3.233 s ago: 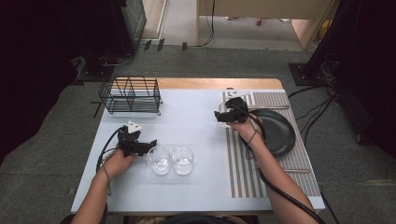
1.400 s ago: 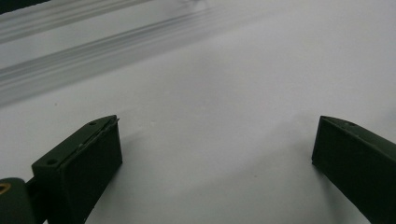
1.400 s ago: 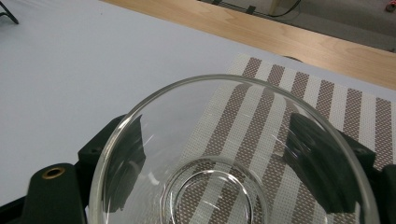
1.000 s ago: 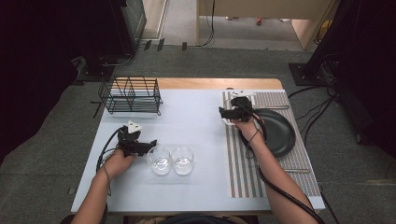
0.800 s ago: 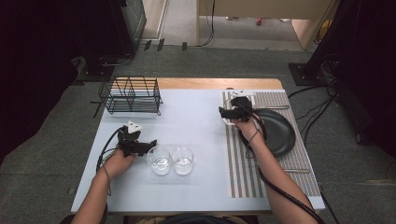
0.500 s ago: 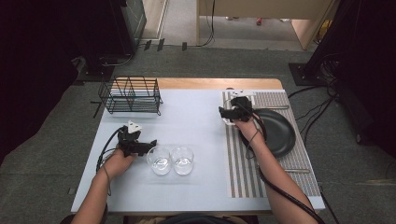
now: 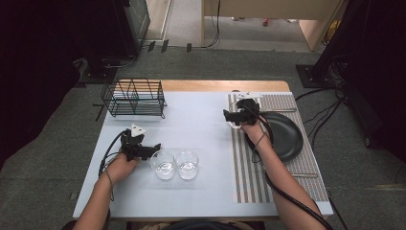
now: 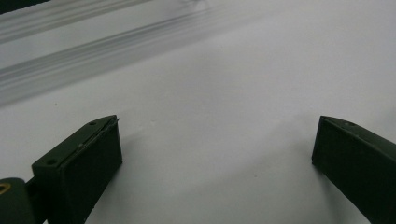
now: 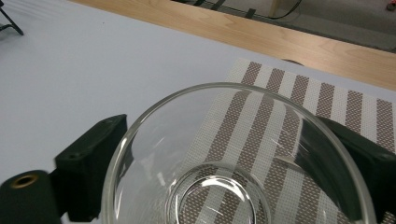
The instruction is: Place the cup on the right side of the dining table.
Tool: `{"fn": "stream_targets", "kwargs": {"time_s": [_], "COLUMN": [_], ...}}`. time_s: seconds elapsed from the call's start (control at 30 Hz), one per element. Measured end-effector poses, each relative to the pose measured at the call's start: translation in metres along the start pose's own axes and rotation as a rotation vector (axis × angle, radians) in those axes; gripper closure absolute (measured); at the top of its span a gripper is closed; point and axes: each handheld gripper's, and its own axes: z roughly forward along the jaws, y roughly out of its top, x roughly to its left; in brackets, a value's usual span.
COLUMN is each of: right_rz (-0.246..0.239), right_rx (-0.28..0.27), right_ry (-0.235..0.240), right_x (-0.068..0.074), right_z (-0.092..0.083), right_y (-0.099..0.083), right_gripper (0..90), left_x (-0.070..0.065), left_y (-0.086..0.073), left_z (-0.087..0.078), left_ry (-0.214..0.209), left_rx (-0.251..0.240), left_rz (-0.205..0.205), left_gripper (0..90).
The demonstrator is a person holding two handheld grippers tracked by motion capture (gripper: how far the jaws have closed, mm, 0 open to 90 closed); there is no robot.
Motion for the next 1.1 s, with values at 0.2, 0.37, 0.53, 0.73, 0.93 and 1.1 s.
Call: {"fn": "stream_targets", "kwargs": {"time_s": [0.2,0.37,0.53,0.73,0.93,1.1], "right_rz": [-0.011,-0.012,-0.015,-0.022,-0.014,-0.012], "right_rx": [0.001,0.005,0.005,0.005,-0.012,-0.011], "right_ry": [0.015,0.011,0.016,0.013,0.007,0.019], "right_x": [0.001,0.000,0.001,0.002,0.001,0.000], "right_z": [-0.003,-0.004,-0.006,-0.008,-0.012,-0.015], "right_y": [0.002,0.003,0.004,0.005,0.008,0.010], "right_gripper": [0.4,0.4,0.4,0.3,0.4,0.4], "left_x": [0.000,0.000,0.000,0.000,0.000,0.000], "left_y": [0.000,0.000,0.000,0.000,0.000,0.000], "left_z": [0.000,0.000,0.000,0.000,0.000,0.000], "left_ry": [0.000,0.000,0.000,0.000,-0.001,-0.001], "left_rx": [0.000,0.000,0.000,0.000,0.001,0.001], "left_rz": [0.000,0.000,0.000,0.000,-0.001,-0.001], "left_gripper": [1.5,1.5,1.5,1.5,1.5,1.5]}}
